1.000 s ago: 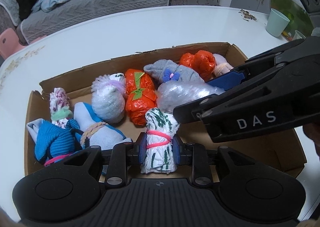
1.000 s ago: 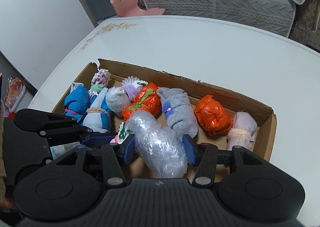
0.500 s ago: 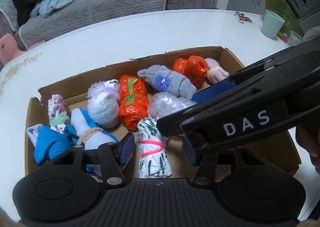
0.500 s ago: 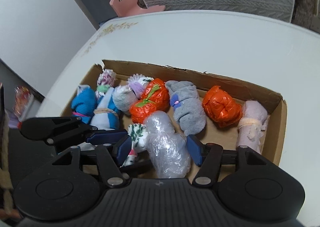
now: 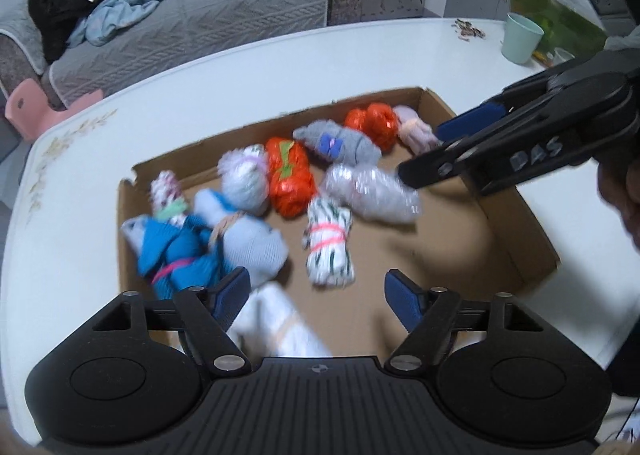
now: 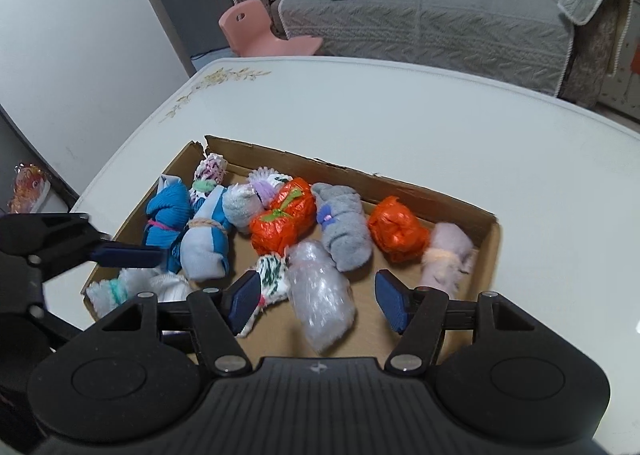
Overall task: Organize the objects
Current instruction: 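Open both tools to release the bundles and pull back from the tray, then grasp the pink fluffy bundle with the left tool while the right grasps the teal-ribboned sock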
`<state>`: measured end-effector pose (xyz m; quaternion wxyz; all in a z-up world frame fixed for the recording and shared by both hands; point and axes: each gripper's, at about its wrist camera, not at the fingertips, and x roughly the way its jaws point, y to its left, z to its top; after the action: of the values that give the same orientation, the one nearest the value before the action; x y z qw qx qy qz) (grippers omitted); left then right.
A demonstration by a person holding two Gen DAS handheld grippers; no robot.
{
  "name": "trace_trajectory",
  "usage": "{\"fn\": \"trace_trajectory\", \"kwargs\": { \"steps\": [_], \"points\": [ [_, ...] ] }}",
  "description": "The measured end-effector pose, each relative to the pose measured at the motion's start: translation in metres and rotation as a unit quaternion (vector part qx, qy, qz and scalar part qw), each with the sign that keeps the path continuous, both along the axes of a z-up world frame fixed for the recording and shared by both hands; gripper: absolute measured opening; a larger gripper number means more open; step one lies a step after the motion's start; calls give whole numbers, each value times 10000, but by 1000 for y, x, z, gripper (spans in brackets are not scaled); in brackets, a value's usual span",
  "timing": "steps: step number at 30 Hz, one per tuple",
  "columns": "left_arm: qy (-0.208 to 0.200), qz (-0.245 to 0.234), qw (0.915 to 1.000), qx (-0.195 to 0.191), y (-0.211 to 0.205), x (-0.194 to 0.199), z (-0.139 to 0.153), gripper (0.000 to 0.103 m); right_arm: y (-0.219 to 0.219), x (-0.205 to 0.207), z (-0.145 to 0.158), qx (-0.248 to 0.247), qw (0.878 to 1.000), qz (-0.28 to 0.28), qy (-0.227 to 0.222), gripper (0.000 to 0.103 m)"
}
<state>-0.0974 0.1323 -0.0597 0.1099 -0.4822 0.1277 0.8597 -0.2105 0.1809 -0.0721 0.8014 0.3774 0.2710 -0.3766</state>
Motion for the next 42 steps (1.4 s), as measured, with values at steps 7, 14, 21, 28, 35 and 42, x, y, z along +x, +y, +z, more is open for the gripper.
{"fn": "trace_trajectory", "kwargs": {
  "steps": [7,14,21,28,35,42],
  "points": [
    [-211,28,9998,-29,-6,44,-1,81,34,-14,11,-190,9995,-172,185,70],
    [-300,6,9994,142,-1,79,0,84,82,-30,12,-89,9987,-474,183,72],
    [-398,122,9986,312,3,99,-9,85,133,-28,4,66,9975,-629,303,83],
    [-501,358,9970,475,0,92,-22,85,153,2,-18,498,9963,-431,544,83],
    [-587,500,9969,180,-11,87,-35,85,150,32,-44,615,9927,-222,1016,83],
    [-761,567,9950,-311,-23,92,-37,93,148,26,-57,697,9844,-407,1566,84]
  ]
}}
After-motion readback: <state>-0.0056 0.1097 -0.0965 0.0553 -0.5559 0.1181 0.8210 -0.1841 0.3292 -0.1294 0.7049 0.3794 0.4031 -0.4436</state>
